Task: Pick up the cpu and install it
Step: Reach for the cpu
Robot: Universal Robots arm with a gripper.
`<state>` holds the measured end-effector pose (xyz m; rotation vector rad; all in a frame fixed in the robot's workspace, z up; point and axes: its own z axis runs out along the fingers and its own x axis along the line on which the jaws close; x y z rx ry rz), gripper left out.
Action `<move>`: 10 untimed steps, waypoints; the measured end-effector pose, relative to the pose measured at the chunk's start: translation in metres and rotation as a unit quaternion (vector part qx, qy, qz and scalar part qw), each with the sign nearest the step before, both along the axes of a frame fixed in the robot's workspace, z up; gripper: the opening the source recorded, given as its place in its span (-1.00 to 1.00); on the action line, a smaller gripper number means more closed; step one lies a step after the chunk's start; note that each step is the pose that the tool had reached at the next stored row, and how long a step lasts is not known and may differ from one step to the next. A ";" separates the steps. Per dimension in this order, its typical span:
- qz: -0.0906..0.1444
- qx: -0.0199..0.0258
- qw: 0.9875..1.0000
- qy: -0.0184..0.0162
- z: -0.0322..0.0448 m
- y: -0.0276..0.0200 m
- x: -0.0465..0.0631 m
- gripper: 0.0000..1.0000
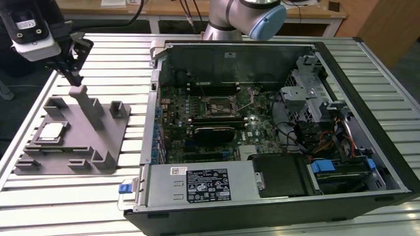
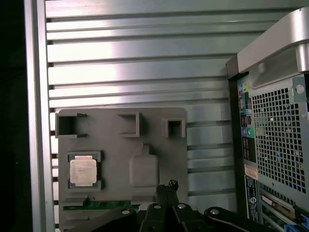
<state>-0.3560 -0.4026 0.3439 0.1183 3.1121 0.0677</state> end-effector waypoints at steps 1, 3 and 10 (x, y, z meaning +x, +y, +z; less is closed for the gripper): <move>0.000 0.000 1.000 0.000 -0.0003 -0.0008 -0.001 -0.79; 0.000 0.000 1.000 0.000 -0.0010 -0.0023 -0.002 -0.79; 0.000 0.000 1.000 0.000 -0.0036 -0.0078 -0.008 -0.79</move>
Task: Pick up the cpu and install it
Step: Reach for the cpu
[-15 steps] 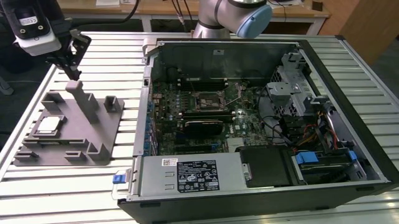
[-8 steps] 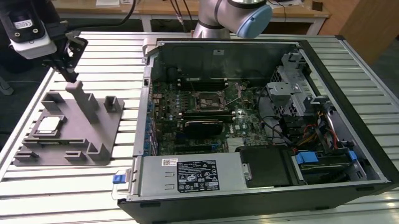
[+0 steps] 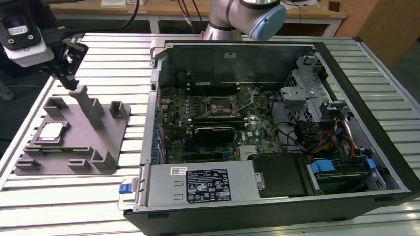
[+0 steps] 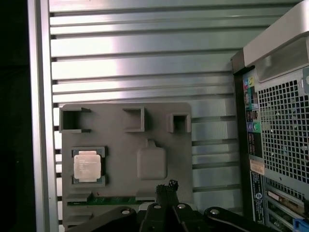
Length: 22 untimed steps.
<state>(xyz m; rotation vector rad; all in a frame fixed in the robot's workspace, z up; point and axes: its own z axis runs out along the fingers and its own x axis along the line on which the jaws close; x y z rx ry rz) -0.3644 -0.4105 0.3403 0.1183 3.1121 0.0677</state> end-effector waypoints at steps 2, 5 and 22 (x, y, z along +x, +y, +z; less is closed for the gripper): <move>0.000 0.000 1.000 0.000 -0.0007 -0.0015 -0.002 -0.79; 0.000 0.000 1.000 0.000 -0.0022 -0.0033 -0.005 -0.79; 0.000 0.000 1.000 0.000 -0.0148 -0.0091 -0.026 -0.79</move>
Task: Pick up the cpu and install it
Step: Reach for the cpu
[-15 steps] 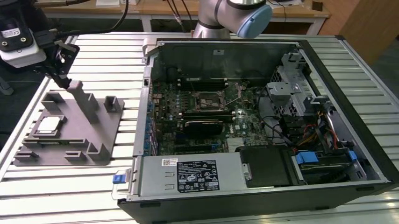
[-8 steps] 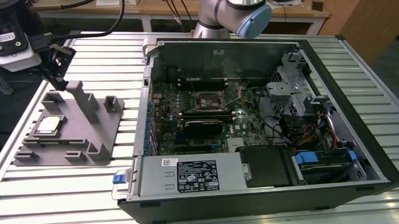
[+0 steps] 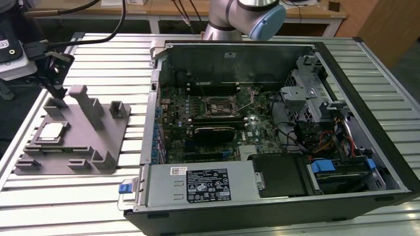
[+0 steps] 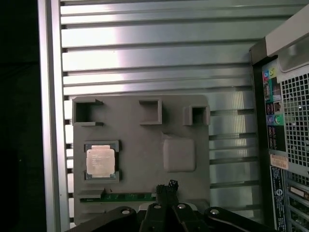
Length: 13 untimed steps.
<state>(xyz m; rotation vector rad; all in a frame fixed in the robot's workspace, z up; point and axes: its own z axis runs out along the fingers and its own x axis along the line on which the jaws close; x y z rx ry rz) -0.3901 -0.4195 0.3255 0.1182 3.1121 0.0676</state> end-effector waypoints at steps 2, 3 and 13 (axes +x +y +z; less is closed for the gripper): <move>0.000 0.000 1.000 0.000 -0.0017 -0.0008 -0.002 -0.79; 0.000 0.000 1.000 0.000 -0.0027 -0.0012 -0.004 -0.79; 0.000 0.000 1.000 0.000 -0.0102 -0.0047 -0.017 -0.79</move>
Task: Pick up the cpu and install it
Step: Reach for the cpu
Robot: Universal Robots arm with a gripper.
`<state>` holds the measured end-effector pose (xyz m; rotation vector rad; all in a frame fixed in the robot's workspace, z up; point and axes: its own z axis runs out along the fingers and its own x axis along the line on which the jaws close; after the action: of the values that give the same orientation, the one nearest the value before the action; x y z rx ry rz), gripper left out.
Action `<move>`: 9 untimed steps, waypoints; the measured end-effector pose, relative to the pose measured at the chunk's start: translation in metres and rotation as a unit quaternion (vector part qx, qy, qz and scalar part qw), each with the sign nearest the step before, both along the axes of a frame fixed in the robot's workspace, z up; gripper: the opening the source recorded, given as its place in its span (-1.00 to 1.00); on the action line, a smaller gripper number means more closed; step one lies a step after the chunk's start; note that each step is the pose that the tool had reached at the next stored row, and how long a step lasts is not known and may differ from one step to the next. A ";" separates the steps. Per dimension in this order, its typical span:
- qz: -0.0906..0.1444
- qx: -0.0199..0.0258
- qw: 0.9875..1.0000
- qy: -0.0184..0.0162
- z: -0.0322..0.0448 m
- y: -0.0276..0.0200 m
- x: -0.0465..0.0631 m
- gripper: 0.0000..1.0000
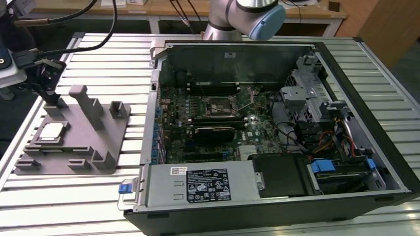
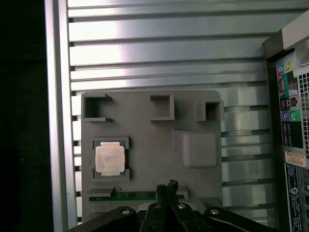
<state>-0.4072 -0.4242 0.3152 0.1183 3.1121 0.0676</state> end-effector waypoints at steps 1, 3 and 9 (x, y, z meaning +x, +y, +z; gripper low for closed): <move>0.000 0.000 1.000 0.000 -0.0007 -0.0003 -0.001 -0.79; 0.000 0.000 1.000 0.000 -0.0020 -0.0009 -0.004 -0.79; 0.000 0.000 1.000 0.000 -0.0053 -0.0019 -0.014 -0.79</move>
<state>-0.4211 -0.4261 0.3099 0.1182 3.1120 0.0677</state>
